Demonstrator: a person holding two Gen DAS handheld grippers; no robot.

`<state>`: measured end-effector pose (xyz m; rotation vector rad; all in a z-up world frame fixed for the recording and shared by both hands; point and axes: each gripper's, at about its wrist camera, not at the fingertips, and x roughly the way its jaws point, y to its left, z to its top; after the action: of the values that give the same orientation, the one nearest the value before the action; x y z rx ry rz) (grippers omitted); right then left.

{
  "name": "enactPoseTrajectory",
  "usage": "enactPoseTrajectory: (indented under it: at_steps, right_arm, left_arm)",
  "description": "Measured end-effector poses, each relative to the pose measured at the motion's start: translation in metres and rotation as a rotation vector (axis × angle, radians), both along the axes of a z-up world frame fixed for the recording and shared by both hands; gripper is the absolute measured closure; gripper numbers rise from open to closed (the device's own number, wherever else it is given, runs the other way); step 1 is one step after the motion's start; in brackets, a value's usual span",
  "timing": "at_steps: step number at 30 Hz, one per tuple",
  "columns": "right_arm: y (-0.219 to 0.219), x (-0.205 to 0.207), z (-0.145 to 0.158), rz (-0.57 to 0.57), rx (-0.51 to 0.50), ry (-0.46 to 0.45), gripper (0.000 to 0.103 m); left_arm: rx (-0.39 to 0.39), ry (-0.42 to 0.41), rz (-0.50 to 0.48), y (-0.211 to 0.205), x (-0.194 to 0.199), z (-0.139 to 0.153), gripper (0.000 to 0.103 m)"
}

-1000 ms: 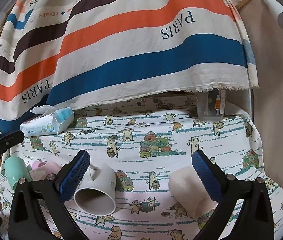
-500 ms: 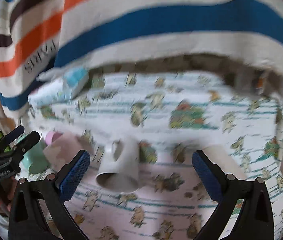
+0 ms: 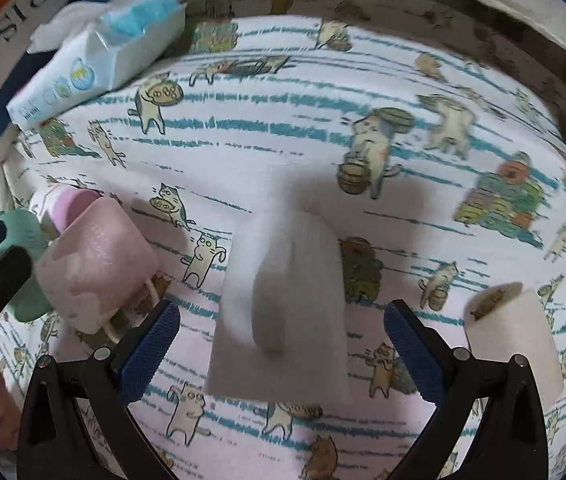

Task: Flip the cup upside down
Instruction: 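Move the right tool onto the white mug lying on its side and grasp it, then lift the white mug with the right tool and carry it toward the left tool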

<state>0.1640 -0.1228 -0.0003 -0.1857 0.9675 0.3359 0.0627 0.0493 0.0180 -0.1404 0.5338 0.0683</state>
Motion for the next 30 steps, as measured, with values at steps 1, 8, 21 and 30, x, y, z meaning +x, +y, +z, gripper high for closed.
enactPoseTrajectory:
  at_steps: [1,8,21,30]
  right_arm:
    - [0.003,0.003,-0.002,0.000,-0.008,0.011,0.001]
    - [0.019,0.014,-0.022,-0.003,-0.083,0.076,0.013]
    - [0.011,-0.013,-0.013,0.029,-0.058,0.062,0.024]
    - [-0.003,-0.092,-0.005,0.165,-0.031,0.028,0.024]
  left_arm:
    - [-0.001,0.006,0.001,0.000,0.001,0.000,0.000]
    - [0.004,0.041,0.002,-0.001,0.005,-0.005,0.000]
    - [-0.017,0.049,-0.012,0.000,0.001,-0.001,0.000]
    - [-0.018,0.013,-0.053,-0.007,-0.008,0.010,0.000]
